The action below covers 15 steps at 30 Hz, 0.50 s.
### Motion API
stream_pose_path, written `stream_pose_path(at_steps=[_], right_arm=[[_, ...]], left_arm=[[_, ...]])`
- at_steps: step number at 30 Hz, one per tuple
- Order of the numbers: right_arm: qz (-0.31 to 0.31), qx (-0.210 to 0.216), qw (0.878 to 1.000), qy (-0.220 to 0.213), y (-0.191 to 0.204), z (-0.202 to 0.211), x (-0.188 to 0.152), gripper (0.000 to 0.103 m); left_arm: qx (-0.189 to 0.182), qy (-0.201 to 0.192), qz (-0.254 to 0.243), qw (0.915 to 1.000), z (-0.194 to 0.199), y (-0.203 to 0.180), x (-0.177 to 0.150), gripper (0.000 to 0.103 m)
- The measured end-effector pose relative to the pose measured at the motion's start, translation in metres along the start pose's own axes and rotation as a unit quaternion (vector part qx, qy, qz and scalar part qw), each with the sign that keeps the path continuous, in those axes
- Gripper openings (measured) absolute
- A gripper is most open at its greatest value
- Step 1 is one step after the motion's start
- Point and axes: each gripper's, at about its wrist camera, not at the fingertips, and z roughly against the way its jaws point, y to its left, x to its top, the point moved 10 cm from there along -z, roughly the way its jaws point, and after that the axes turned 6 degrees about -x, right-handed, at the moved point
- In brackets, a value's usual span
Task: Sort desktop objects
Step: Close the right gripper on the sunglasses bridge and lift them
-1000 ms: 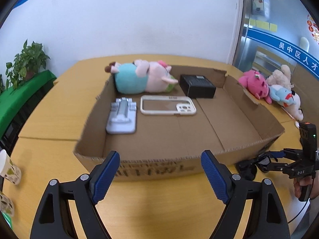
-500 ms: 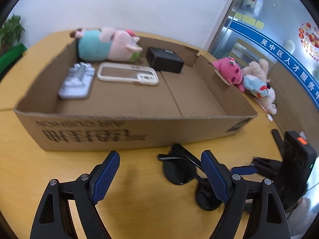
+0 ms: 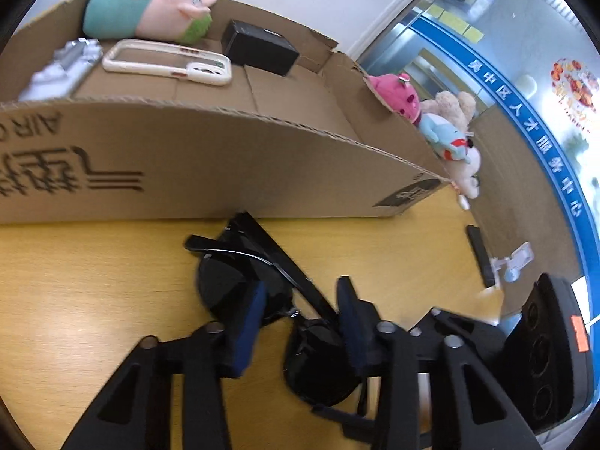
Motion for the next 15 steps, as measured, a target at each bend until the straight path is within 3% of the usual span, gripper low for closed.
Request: stream_pose_path(at_steps=[2,6,7,8,15], right_arm=[[-0.012,-0.006,1.0,-0.004,0.0,0.001,-0.001,0.053],[-0.024,-0.012,1.0,-0.008,0.0,0.001,0.0,0.051],[-0.031,-0.011,0.999,-0.01,-0.001,0.002,0.0,0.039],[-0.036,-0.011,0.999,-0.011,-0.003,0.001,0.001,0.036],[-0.07,0.003,0.997,-0.029,-0.01,0.011,0.004,0.033]], left_arm=[[0.001,-0.004,-0.003,1.0,-0.001,-0.003,0.001,0.023],[0.008,-0.002,-0.018,0.9998,-0.002,-0.008,0.001,0.019],[0.008,-0.001,-0.021,0.9998,-0.002,-0.01,0.001,0.017],[0.007,-0.001,-0.023,0.9997,-0.001,-0.012,0.0,0.016],[0.011,-0.01,-0.085,0.9962,0.013,-0.047,0.001,0.01]])
